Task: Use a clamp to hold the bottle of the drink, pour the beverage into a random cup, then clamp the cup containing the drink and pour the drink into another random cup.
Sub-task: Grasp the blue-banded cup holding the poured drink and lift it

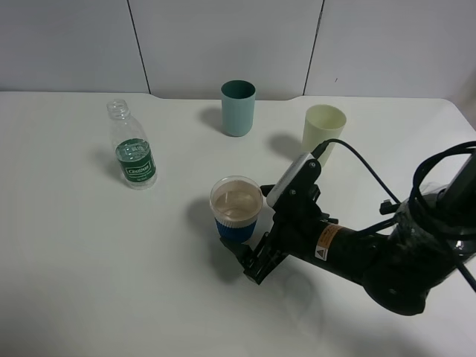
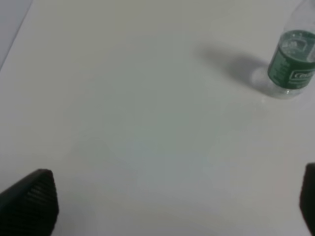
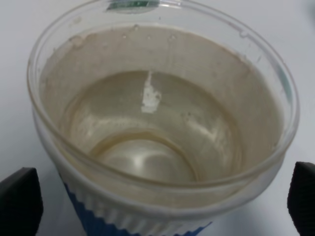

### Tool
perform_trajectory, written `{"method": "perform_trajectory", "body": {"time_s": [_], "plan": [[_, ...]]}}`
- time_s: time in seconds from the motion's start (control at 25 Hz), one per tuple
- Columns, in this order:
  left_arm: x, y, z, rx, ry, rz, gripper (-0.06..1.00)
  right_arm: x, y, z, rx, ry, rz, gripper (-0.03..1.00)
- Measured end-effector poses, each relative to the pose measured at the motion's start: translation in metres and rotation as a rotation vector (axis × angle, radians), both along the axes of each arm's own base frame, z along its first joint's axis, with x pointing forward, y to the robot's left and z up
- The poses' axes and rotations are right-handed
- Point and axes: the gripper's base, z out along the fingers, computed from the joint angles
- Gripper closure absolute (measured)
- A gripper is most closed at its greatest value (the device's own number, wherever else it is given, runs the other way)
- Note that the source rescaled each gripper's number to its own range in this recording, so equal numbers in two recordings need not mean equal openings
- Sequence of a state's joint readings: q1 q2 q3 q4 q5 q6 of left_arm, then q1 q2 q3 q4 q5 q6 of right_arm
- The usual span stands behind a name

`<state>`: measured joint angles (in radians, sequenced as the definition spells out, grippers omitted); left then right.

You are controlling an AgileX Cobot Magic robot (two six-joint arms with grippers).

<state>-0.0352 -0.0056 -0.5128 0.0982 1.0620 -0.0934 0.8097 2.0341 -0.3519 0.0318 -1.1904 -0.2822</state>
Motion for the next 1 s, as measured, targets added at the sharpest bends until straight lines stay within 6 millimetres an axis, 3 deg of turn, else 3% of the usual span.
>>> {"method": "perform_trajectory", "body": {"time_s": [0.64, 0.72, 0.76, 0.84, 1.0], "plan": [[0.000, 0.000, 0.000, 0.000, 0.000, 0.000, -0.06, 0.011, 0.011, 0.004, 0.040, -0.006, -0.010, -0.03], [0.000, 0.000, 0.000, 0.000, 0.000, 0.000, -0.06, 0.011, 0.011, 0.003, 0.030, 0.005, -0.010, 0.03], [0.000, 0.000, 0.000, 0.000, 0.000, 0.000, -0.06, 0.010, 0.011, 0.002, 0.027, 0.008, -0.011, 0.08], [0.000, 0.000, 0.000, 0.000, 0.000, 0.000, -0.06, 0.010, 0.011, 0.002, 0.023, 0.011, -0.011, 0.31], [0.000, 0.000, 0.000, 0.000, 0.000, 0.000, -0.06, 0.009, 0.011, 0.001, 0.024, 0.020, -0.001, 0.94]]}}
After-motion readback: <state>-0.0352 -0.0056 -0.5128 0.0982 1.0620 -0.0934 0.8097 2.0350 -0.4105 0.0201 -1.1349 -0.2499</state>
